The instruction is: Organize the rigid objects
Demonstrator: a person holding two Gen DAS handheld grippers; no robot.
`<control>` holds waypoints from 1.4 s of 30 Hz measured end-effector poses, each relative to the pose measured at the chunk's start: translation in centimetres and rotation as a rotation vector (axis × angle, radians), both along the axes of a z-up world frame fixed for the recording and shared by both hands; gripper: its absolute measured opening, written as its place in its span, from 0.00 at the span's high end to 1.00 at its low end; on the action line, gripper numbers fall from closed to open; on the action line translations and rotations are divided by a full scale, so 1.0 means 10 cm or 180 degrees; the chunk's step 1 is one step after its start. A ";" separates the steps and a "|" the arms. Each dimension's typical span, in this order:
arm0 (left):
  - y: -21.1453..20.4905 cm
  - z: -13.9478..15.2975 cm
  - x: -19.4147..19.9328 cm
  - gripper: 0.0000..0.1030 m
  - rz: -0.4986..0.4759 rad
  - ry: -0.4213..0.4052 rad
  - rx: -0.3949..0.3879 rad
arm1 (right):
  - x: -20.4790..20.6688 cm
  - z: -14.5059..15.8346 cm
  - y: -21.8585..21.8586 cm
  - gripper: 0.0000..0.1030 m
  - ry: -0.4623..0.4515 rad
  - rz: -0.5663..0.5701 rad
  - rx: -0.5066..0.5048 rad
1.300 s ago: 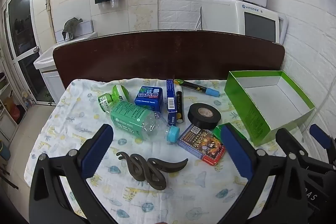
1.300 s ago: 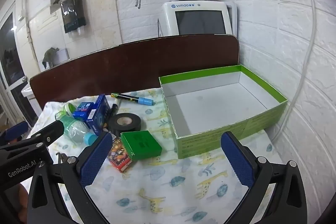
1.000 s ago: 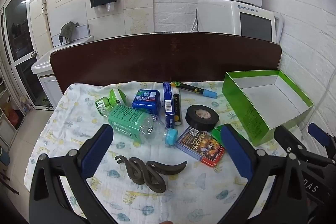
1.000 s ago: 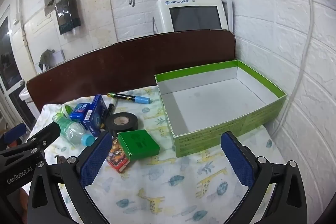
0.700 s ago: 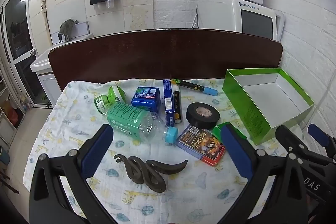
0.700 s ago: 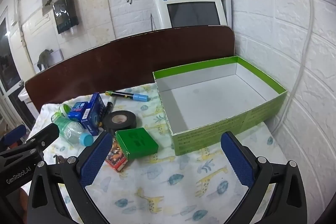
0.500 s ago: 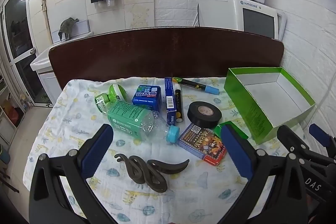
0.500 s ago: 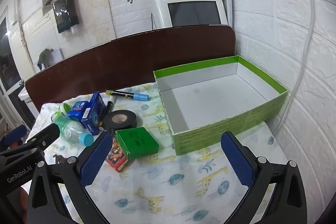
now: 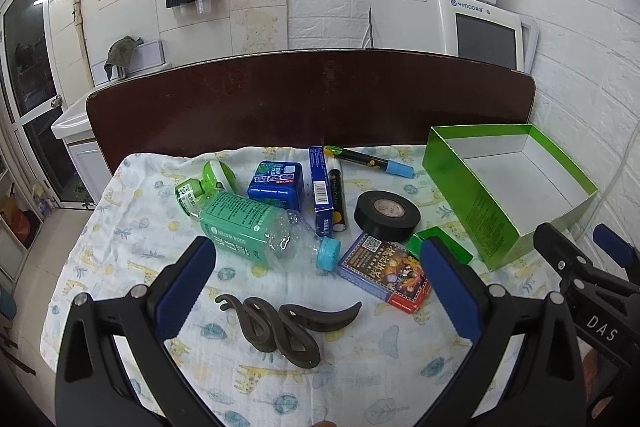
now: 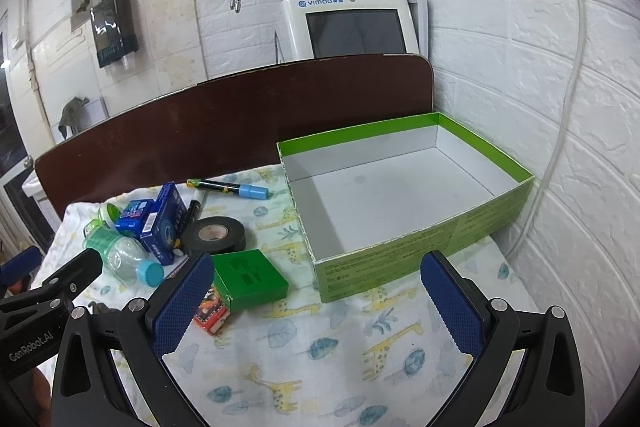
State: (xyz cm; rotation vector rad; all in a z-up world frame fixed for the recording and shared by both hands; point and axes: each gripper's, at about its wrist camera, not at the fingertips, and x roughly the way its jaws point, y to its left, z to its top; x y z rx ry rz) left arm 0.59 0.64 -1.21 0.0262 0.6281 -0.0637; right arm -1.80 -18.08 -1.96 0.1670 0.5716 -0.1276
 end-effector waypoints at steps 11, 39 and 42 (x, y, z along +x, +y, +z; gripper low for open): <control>0.03 -0.02 0.00 0.01 0.0024 0.0003 -0.0010 | 0.00 -0.01 0.05 0.00 0.0017 0.0090 -0.0011; 0.31 -0.09 0.01 0.02 0.0122 0.0069 -0.0044 | -0.01 0.02 0.19 0.00 -0.0053 0.0240 -0.0044; 0.31 -0.09 0.00 0.02 0.0093 0.0066 -0.0063 | 0.00 0.04 0.21 0.00 -0.0063 0.0275 -0.0058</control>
